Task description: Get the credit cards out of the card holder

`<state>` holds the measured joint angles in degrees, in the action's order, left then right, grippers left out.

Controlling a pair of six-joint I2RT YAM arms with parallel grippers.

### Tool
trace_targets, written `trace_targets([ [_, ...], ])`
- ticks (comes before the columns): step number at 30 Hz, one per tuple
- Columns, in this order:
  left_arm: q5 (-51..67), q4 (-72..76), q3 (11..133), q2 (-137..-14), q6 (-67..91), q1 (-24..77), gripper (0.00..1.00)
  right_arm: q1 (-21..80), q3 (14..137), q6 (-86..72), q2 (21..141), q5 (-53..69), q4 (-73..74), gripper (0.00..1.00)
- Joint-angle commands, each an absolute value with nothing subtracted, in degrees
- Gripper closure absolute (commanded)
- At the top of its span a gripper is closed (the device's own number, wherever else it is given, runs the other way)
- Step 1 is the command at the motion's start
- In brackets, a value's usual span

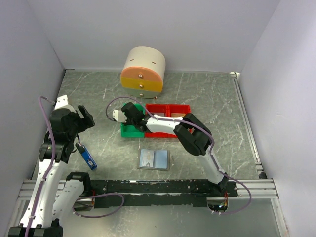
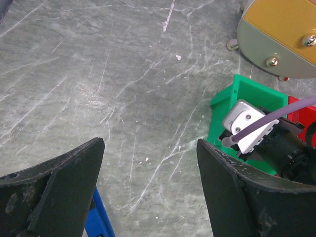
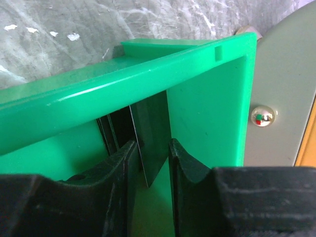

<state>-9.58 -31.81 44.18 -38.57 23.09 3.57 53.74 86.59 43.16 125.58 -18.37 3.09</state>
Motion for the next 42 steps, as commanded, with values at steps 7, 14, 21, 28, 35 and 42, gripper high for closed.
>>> trace_targets([
  [7, -6.4, -29.7, 43.9, -38.9, 22.1, 2.9, 0.13, 53.1, 88.4, 39.5, 122.5, -15.5, 7.2, 0.64],
  [14, -5.6, -30.2, 44.3, -40.5, 22.0, 2.9, 0.13, 52.8, 87.5, 38.2, 120.7, -15.1, 6.8, 0.64],
  [21, -4.8, -30.0, 44.2, -41.0, 21.8, 2.9, 0.13, 52.8, 87.4, 37.3, 120.4, -15.1, 6.7, 0.63],
  [28, -4.5, -30.0, 44.1, -41.6, 21.8, 2.9, 0.13, 52.8, 88.6, 37.1, 122.0, -16.2, 7.8, 0.63],
  [35, -3.9, -30.1, 44.3, -42.3, 21.6, 2.9, 0.13, 52.8, 87.9, 34.4, 120.0, -15.3, 6.7, 0.63],
  [42, -1.4, -29.4, 44.1, -42.9, 21.3, 2.9, 0.13, 52.6, 78.3, 15.8, 104.1, -17.5, -1.9, 0.60],
])
